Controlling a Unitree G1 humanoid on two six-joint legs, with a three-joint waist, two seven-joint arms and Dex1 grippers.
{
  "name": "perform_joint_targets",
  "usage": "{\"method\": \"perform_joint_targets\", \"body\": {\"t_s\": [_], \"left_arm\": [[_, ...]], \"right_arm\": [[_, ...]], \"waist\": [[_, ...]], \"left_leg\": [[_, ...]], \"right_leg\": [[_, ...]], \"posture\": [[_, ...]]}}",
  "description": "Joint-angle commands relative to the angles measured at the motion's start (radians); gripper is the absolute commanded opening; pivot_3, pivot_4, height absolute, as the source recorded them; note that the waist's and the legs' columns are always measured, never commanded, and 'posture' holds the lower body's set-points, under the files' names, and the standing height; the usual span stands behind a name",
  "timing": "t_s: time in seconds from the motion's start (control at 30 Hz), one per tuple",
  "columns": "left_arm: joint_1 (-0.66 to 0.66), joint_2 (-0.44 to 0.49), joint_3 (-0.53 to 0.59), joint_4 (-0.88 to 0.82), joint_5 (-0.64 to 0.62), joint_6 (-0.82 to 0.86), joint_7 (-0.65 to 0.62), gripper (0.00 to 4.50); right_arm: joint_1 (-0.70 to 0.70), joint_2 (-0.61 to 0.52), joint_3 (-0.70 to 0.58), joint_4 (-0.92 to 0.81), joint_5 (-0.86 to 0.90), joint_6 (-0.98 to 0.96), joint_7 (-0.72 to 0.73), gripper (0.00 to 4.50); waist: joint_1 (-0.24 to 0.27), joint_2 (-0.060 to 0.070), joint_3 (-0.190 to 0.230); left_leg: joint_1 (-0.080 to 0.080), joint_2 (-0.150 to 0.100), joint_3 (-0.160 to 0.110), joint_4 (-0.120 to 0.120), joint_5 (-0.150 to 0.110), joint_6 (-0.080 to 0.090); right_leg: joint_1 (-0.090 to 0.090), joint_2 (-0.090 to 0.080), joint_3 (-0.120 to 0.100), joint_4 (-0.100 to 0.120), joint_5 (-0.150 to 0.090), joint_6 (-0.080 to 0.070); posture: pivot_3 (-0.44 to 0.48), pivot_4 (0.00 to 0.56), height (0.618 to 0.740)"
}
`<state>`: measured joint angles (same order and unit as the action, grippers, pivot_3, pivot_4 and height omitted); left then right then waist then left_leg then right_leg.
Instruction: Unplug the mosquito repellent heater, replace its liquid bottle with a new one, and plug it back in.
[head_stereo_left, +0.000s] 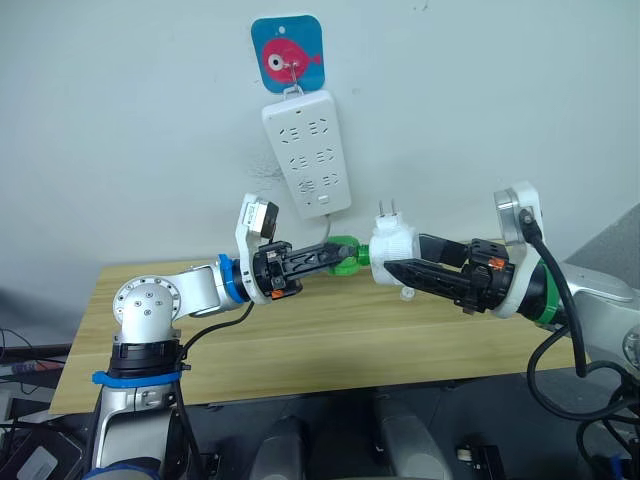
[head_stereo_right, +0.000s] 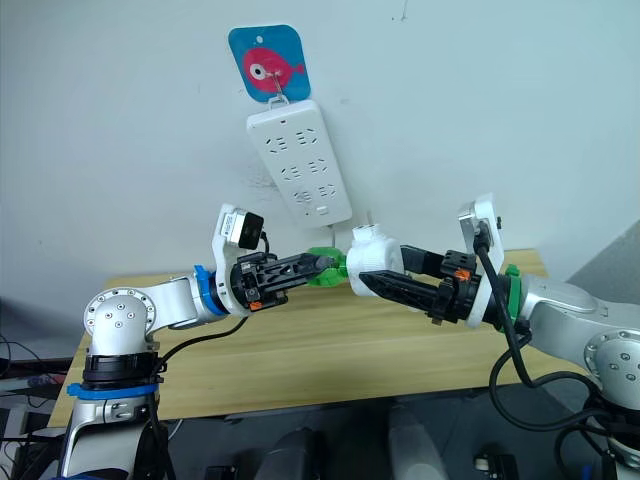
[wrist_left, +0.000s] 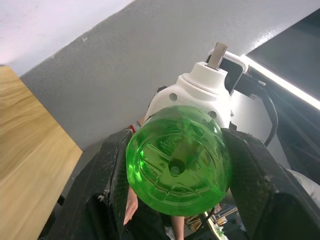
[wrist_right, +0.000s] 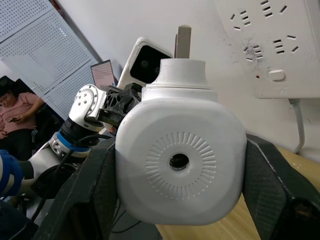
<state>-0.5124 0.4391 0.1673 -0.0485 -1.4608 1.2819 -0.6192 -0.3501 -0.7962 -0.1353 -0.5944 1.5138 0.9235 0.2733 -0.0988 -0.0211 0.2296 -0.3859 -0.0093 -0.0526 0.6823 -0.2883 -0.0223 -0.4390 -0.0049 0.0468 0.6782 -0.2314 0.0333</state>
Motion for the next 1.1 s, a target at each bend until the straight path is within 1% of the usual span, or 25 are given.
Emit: {"method": "perform_joint_targets", "body": {"t_s": [0.03, 0.27, 0.37, 0.53, 0.77, 0.83, 0.93, 1.07, 1.1], "left_arm": [[-0.007, -0.011, -0.042, -0.080, -0.016, 0.014, -0.036, 2.42], [-0.010, -0.003, -0.031, -0.063, 0.003, 0.002, -0.045, 2.42], [-0.012, -0.014, -0.029, -0.060, 0.002, -0.008, -0.035, 2.42], [-0.012, -0.009, -0.028, -0.062, -0.008, 0.000, -0.042, 2.42], [-0.006, -0.023, -0.037, -0.079, -0.009, -0.001, -0.042, 2.42], [-0.006, -0.026, -0.037, -0.080, -0.008, -0.002, -0.043, 2.42], [-0.006, -0.035, -0.038, -0.077, -0.003, -0.007, -0.043, 2.42], [-0.004, -0.043, -0.035, -0.073, -0.002, -0.013, -0.036, 2.42], [-0.003, -0.044, -0.034, -0.070, -0.002, -0.015, -0.033, 2.42]], "right_arm": [[-0.020, 0.011, 0.018, -0.025, 0.044, -0.005, -0.018, 2.97], [-0.011, 0.004, -0.007, 0.001, 0.171, -0.012, -0.044, 2.97], [-0.014, 0.006, 0.006, -0.009, 0.181, -0.014, -0.057, 2.97], [-0.014, 0.003, 0.026, -0.027, 0.137, -0.007, -0.069, 2.97], [-0.058, -0.007, 0.060, -0.028, 0.126, 0.008, -0.111, 2.97], [-0.064, -0.011, 0.069, -0.032, 0.143, 0.010, -0.119, 2.97], [-0.065, -0.018, 0.083, -0.026, 0.214, 0.011, -0.154, 2.97], [-0.056, -0.039, 0.082, -0.012, 0.242, 0.013, -0.172, 4.39], [-0.055, -0.044, 0.081, -0.009, 0.249, 0.012, -0.172, 4.50]], "waist": [[0.000, 0.000, 0.000], [0.000, 0.000, -0.001], [-0.001, 0.000, -0.001], [-0.001, 0.000, -0.001], [-0.001, -0.002, -0.002], [-0.001, -0.002, -0.003], [0.000, -0.002, -0.003], [0.000, -0.003, -0.006], [0.000, -0.003, -0.006]], "left_leg": [[0.000, 0.000, 0.000, 0.000, 0.000, 0.000], [0.000, 0.000, 0.000, 0.000, 0.000, 0.000], [0.000, 0.000, 0.001, 0.000, 0.000, 0.000], [0.000, 0.000, 0.001, 0.000, 0.000, 0.000], [0.000, 0.000, 0.001, 0.000, 0.000, 0.000], [0.000, 0.000, 0.001, 0.000, 0.000, 0.000], [0.000, 0.000, 0.001, 0.000, 0.000, 0.000], [0.000, 0.000, 0.001, 0.000, 0.000, 0.000], [0.000, 0.000, 0.001, 0.000, 0.000, 0.000]], "right_leg": [[0.000, 0.000, 0.000, 0.000, 0.000, 0.000], [0.000, 0.000, 0.000, 0.000, 0.000, 0.000], [0.000, 0.000, 0.000, 0.000, 0.000, 0.000], [0.000, 0.000, 0.000, 0.000, 0.000, 0.000], [0.000, 0.000, 0.000, 0.000, 0.000, 0.000], [0.000, 0.000, 0.000, 0.000, 0.000, 0.000], [0.000, 0.000, 0.000, 0.000, 0.000, 0.000], [0.000, 0.000, 0.000, 0.000, 0.000, 0.000], [0.000, 0.000, 0.000, 0.000, 0.000, 0.000]], "posture": [[-0.183, 0.164, 0.740], [-0.180, 0.161, 0.740], [-0.180, 0.159, 0.740], [-0.178, 0.158, 0.740], [-0.181, 0.157, 0.740], [-0.181, 0.157, 0.740], [-0.181, 0.157, 0.740], [-0.180, 0.157, 0.740], [-0.180, 0.157, 0.740]]}}
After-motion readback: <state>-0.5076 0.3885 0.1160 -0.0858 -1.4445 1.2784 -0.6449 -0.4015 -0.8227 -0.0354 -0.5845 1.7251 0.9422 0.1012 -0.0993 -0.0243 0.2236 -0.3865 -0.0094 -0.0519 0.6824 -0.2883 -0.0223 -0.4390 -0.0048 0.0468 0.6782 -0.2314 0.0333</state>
